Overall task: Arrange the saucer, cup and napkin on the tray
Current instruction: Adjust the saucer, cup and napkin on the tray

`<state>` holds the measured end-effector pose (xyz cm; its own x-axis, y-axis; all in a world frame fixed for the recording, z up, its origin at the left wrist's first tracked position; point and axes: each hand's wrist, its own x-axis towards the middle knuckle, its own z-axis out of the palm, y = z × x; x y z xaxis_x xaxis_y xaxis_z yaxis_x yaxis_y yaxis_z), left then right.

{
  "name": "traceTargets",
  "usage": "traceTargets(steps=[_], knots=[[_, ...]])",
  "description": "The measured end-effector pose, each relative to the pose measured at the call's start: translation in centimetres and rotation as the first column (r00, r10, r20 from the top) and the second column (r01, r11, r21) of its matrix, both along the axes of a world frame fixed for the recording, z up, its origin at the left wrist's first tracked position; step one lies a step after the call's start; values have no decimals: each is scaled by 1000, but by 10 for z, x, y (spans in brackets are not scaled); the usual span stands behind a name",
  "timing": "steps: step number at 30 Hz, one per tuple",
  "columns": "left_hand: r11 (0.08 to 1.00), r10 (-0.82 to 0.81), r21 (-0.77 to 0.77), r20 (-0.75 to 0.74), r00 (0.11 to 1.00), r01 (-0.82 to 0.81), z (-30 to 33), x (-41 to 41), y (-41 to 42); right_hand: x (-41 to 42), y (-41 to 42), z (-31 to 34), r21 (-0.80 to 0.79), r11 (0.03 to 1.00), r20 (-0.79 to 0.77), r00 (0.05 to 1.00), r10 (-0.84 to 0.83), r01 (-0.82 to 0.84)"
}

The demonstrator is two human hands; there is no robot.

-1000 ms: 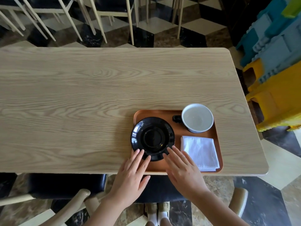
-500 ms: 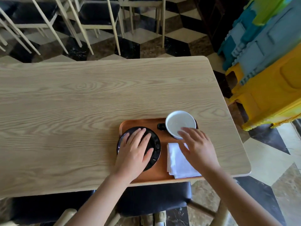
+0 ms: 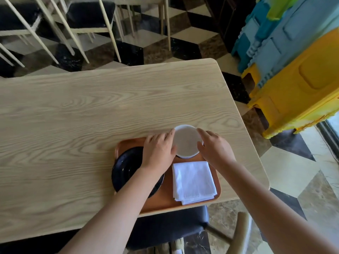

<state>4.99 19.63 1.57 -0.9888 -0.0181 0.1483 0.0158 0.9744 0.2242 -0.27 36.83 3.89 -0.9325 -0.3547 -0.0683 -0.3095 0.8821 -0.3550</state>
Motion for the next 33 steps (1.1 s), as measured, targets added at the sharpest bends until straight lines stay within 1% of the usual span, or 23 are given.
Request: traceTargets(steps=[2, 6, 10, 15, 17, 19, 20, 22, 23, 25, 26, 27, 28, 30, 33], knots=[[997, 67, 46, 21, 998, -68, 1, 5, 6, 2, -1, -1, -37, 999, -2, 1000, -9, 8], [971, 171, 164, 22, 985, -173, 3, 16, 18, 7, -3, -2, -168, 985, 4, 999, -38, 38], [965, 158, 212, -1, 987, -154, 0, 24, 16, 11, -2, -4, -265, 962, 11, 998, -61, 62], [965, 131, 229, 7, 991, -129, -2, 27, 12, 13, 0, -12, -277, 959, 12, 998, -54, 55], [963, 134, 237, -25, 991, -125, -4, 30, 12, 15, 3, -14, -286, 956, 27, 997, -66, 71], [963, 145, 244, -95, 985, -118, -3, 41, 14, 21, 11, -13, -287, 952, 43, 994, -98, 106], [963, 126, 256, -136, 983, -88, -2, 51, 16, 28, 17, -13, -280, 953, 32, 993, -114, 118], [957, 0, 284, -191, 982, 55, -4, 74, 25, 47, 35, -16, -234, 969, -65, 993, -97, 80], [949, -88, 280, -202, 975, 143, -7, 86, 32, 58, 45, -21, -187, 982, -122, 992, -40, 16], [938, -230, 223, -173, 958, 265, -18, 105, 50, 77, 65, -36, -33, 985, -171, 972, 162, -170], [943, -260, 181, -120, 958, 279, -25, 111, 58, 84, 71, -43, 52, 965, -141, 955, 260, -256], [954, -260, 141, -53, 964, 265, -31, 114, 65, 89, 75, -49, 116, 943, -101, 941, 324, -312], [965, -239, 108, 9, 971, 237, -36, 115, 71, 92, 77, -53, 159, 928, -72, 933, 352, -338], [983, -177, 76, 107, 978, 170, -42, 111, 75, 96, 75, -55, 202, 921, -47, 936, 349, -334], [992, -122, 54, 175, 977, 114, -48, 110, 78, 97, 69, -56, 199, 929, -27, 946, 322, -311]])
